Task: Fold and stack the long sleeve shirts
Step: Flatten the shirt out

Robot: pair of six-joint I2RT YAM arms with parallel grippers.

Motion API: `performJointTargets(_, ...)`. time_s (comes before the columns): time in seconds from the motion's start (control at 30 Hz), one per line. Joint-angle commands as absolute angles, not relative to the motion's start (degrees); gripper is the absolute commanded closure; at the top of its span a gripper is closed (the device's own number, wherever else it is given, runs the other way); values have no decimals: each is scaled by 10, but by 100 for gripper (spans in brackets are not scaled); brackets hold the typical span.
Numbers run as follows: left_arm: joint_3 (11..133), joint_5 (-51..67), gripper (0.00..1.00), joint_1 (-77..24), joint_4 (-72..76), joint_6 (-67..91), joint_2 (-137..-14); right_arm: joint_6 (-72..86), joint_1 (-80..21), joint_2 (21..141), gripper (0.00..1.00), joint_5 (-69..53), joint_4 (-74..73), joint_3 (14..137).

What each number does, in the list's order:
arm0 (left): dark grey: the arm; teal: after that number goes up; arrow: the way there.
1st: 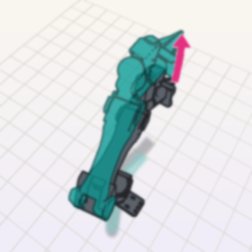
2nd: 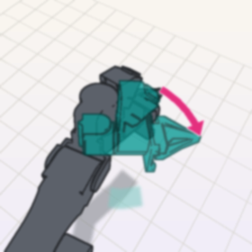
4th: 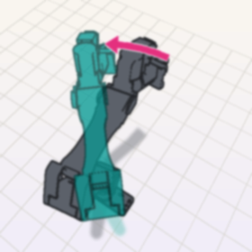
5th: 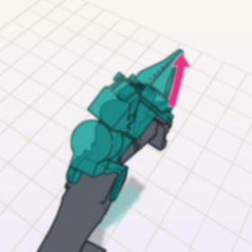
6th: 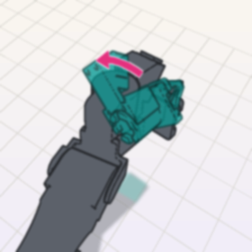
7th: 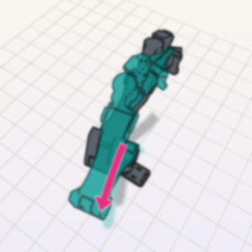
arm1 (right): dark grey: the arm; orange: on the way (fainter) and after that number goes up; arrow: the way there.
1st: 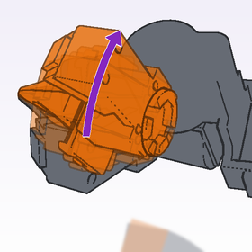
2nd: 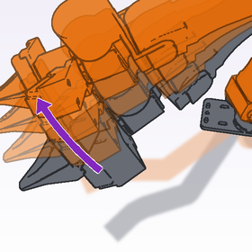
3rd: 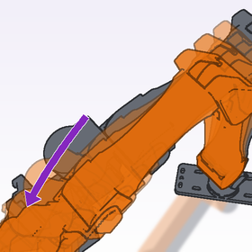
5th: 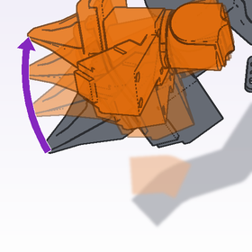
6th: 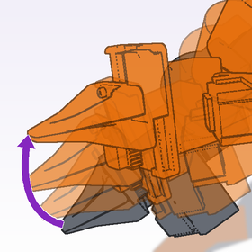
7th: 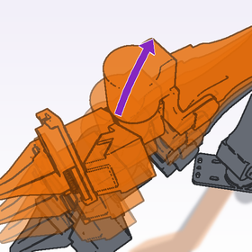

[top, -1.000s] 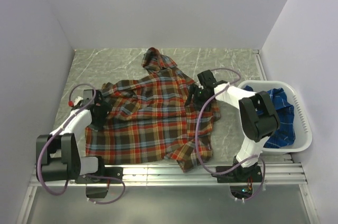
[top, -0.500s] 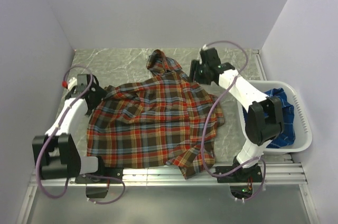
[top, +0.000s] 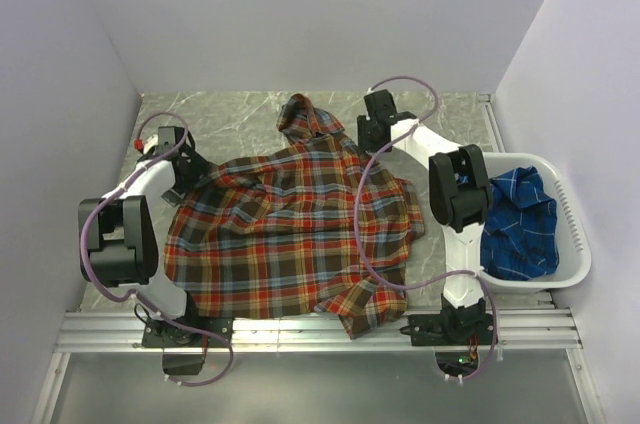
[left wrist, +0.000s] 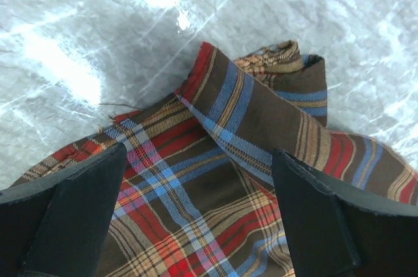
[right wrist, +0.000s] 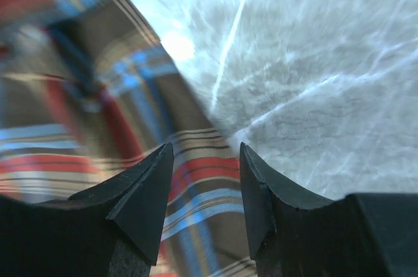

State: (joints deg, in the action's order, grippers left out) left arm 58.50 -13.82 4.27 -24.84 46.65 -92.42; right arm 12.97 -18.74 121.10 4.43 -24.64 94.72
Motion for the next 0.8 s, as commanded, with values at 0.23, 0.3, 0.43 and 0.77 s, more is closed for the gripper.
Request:
performJointTargets(0.23,508,-112,1,40,-266,456,-848,74,-186,1249,46,17,-277,1005)
performJointTargets(0.3,487,-111,1,40,-270,457,-831,83,-186,1255,45,18,-283,1008)
performJointTargets(0.43,461,-109,1,40,-279,463,-800,100,-190,1279,45,23,-302,1026)
performJointTargets(0.77,385,-57,1,40,-271,494,-775,121,-192,1320,50,39,-333,1065)
